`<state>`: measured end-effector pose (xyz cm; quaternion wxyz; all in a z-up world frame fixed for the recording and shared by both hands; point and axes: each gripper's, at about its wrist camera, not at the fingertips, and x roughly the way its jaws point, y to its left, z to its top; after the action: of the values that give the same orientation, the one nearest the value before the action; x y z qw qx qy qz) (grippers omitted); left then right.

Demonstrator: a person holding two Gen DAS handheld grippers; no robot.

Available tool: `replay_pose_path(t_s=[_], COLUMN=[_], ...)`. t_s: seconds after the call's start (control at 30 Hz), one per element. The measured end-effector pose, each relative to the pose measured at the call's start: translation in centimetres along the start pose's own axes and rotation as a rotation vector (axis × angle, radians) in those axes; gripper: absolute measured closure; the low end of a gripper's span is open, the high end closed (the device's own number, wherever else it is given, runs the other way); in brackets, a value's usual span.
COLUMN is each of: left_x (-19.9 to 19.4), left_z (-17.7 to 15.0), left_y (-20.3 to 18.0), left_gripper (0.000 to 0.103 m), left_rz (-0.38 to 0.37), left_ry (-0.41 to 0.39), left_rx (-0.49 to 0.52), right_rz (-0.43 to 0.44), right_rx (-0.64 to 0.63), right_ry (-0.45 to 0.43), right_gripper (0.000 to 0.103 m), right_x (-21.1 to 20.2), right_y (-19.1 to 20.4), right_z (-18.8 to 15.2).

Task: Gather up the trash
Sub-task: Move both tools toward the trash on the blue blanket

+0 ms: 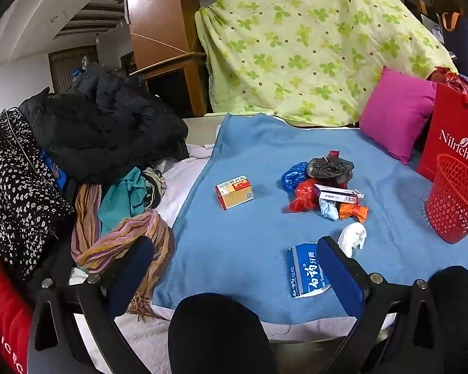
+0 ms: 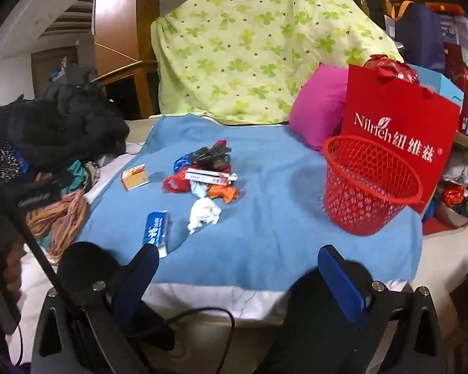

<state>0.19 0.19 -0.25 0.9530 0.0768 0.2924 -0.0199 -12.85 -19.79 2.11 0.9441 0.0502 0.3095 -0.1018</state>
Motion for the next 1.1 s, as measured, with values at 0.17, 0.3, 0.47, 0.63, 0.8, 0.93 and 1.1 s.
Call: replay_pose_path(t_s=[0.17, 0.3, 0.47, 0.63, 0.8, 0.93, 1.1], left_x=[0.1, 0.0, 0.0, 0.0, 0.3, 0.5, 0.5], left_z=[0.2, 0.3, 0.2, 0.2, 0.1, -0.1, 0.0], left_y=[0.3, 0.3, 0.2, -0.1, -0.3, -0.5, -0.7], left_gripper=[0.0, 0.0, 0.0, 0.0, 0.0, 0.0, 0.0], left_rz=[0.008, 0.012, 0.015, 0.007, 0.005, 0.009, 0.008], left_ry=[-0.004, -0.007, -0.018, 0.0, 0.017, 0.024, 0.058], left_rx=[-0.001, 0.003, 0.003, 0.007, 0.012, 0.018, 0.032], right_rz=[-0.006, -0.007, -0.017, -0.018, -0.016, -0.027, -0.026], right_rx=[-0.017, -0.018, -0.032, -0.047, -0.056, -0.071, -0.07], right_ry=[-0.01, -0.017, -0.025, -0.025, -0.021, -0.011, -0.017], right_gripper=[0.0, 0.0, 0.0, 0.0, 0.0, 0.0, 0.0], right_x=[1.3, 2.2, 3.0, 3.0, 3.5, 4.0, 4.4], right_y=[0.0, 0.1, 0.8, 0.8, 1.0, 1.2, 1.3], right_z=[1.9, 3.3, 4.2, 4.1, 4.2, 4.4, 4.5])
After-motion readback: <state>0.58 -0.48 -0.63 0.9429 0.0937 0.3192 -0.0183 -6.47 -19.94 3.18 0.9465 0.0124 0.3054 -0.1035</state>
